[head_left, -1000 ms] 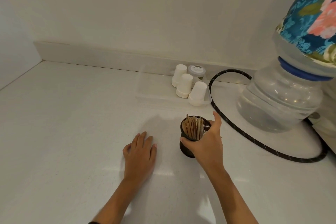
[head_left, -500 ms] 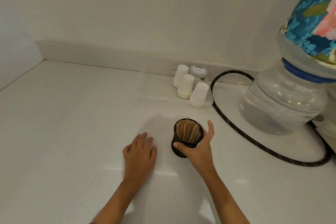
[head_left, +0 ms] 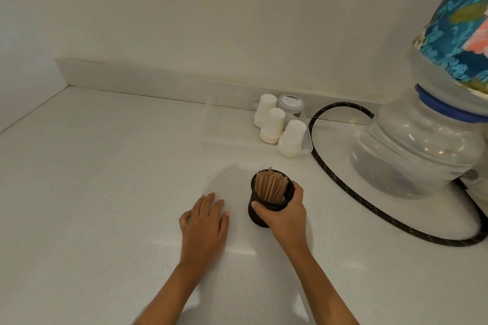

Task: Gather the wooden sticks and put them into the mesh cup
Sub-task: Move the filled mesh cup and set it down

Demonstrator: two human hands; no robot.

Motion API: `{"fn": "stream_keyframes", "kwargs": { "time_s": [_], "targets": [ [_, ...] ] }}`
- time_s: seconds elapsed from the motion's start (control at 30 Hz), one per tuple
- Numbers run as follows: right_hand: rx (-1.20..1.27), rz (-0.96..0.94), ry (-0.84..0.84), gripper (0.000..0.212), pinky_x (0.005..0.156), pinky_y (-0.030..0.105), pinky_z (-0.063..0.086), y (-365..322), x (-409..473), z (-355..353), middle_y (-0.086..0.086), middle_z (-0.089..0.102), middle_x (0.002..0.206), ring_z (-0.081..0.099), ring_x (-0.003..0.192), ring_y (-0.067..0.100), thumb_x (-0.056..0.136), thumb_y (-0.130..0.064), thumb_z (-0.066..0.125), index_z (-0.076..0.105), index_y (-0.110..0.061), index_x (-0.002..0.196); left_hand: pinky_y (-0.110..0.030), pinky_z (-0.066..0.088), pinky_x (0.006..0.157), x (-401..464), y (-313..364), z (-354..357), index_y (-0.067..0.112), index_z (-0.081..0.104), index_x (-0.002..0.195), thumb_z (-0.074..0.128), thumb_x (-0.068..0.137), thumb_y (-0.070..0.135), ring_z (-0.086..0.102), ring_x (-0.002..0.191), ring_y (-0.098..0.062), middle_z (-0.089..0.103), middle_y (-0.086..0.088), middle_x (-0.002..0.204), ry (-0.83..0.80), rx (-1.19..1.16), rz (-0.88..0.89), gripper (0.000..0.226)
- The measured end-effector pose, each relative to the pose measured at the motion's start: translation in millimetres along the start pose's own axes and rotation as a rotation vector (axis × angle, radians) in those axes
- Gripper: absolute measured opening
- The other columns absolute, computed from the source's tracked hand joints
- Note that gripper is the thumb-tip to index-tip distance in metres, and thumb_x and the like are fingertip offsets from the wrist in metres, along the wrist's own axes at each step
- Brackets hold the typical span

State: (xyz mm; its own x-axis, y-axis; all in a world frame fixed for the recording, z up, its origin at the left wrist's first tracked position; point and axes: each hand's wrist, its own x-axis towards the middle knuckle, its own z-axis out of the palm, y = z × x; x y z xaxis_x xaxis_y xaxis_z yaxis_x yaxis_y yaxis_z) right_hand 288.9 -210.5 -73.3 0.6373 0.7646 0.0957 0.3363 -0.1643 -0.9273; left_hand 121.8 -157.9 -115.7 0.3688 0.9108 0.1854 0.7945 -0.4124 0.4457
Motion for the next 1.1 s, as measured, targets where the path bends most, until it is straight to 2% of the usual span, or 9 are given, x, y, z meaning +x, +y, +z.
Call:
{"fn": "stream_keyframes", "kwargs": {
  "time_s": [0.13,0.2,0.33,0.43,0.6,0.67,0.87,1.0,1.1],
  "targets": [
    [-0.016,0.026,-0.042,0.085,0.062,0.0,0.045,-9,6,-11,-0.03,0.049,0.104,0.053,0.094,-0.008,0.056,-0.041,0.087,0.033,-0.039,0.122,-0.043,0.027,0.104,0,-1,1,0.018,0.059,0.124,0.036,0.093,0.038,0.043,0.131,-0.021,0.05,-0.004,0.139,0.014,-0.002,0.008,0.044],
    [-0.047,-0.004,0.017,0.087,0.058,0.001,0.043,-15,12,-18,-0.028,0.048,0.101,0.053,0.089,-0.006,0.057,-0.04,0.086,0.035,-0.031,0.126,-0.043,0.028,0.103,-1,-1,0,0.017,0.059,0.123,0.037,0.093,0.037,0.044,0.131,-0.021,0.051,-0.004,0.139,0.023,-0.003,0.013,0.043],
    [0.046,0.045,-0.022,0.082,0.067,0.01,0.046,-27,24,-30,-0.018,0.056,0.104,0.057,0.098,0.005,0.056,-0.033,0.089,0.041,-0.026,0.122,-0.043,0.029,0.102,-1,-1,1,0.017,0.06,0.121,0.037,0.093,0.036,0.045,0.13,-0.021,0.052,-0.003,0.138,0.038,0.006,0.017,0.041],
    [-0.036,-0.009,-0.004,0.083,0.062,0.006,0.042,-33,23,-37,-0.02,0.053,0.102,0.055,0.094,0.0,0.055,-0.036,0.088,0.039,-0.028,0.121,-0.043,0.033,0.099,-1,0,1,0.017,0.061,0.119,0.038,0.092,0.036,0.048,0.128,-0.023,0.054,-0.005,0.135,0.045,0.006,0.019,0.041],
    [-0.104,-0.024,0.003,0.086,0.062,0.009,0.041,-33,18,-44,-0.013,0.055,0.103,0.056,0.092,0.008,0.054,-0.038,0.088,0.039,-0.022,0.123,-0.042,0.031,0.1,-1,-1,2,0.017,0.06,0.121,0.047,0.095,0.031,0.046,0.129,-0.022,0.052,-0.005,0.137,0.043,0.013,0.018,0.033],
    [-0.022,0.044,-0.033,0.081,0.063,0.011,0.045,-31,16,-44,-0.012,0.058,0.102,0.059,0.095,0.01,0.054,-0.036,0.089,0.043,-0.021,0.119,-0.043,0.03,0.1,0,-1,2,0.017,0.059,0.122,0.044,0.095,0.032,0.045,0.13,-0.021,0.051,-0.004,0.138,0.043,0.013,0.008,0.035],
    [-0.032,0.03,-0.004,0.081,0.06,0.006,0.043,-27,4,-38,-0.017,0.055,0.1,0.057,0.093,0.006,0.055,-0.037,0.088,0.041,-0.024,0.12,-0.044,0.031,0.101,0,1,-2,0.016,0.06,0.122,0.036,0.092,0.036,0.045,0.129,-0.024,0.052,-0.006,0.138,0.031,0.018,0.008,0.044],
    [-0.046,-0.031,0.116,0.092,0.055,-0.001,0.042,-27,-4,-30,-0.021,0.049,0.105,0.053,0.09,-0.001,0.054,-0.042,0.087,0.035,-0.026,0.128,-0.044,0.031,0.101,0,1,-1,0.016,0.06,0.122,0.036,0.091,0.036,0.045,0.13,-0.024,0.052,-0.006,0.138,0.032,0.012,0.007,0.044],
    [-0.016,-0.038,0.145,0.091,0.06,-0.002,0.044,-18,-12,-21,-0.025,0.05,0.104,0.055,0.093,-0.004,0.051,-0.047,0.087,0.033,-0.034,0.123,-0.043,0.029,0.103,0,1,0,0.017,0.059,0.124,0.035,0.093,0.036,0.042,0.132,-0.022,0.049,-0.005,0.14,0.02,0.015,0.002,0.044]
  ]
}}
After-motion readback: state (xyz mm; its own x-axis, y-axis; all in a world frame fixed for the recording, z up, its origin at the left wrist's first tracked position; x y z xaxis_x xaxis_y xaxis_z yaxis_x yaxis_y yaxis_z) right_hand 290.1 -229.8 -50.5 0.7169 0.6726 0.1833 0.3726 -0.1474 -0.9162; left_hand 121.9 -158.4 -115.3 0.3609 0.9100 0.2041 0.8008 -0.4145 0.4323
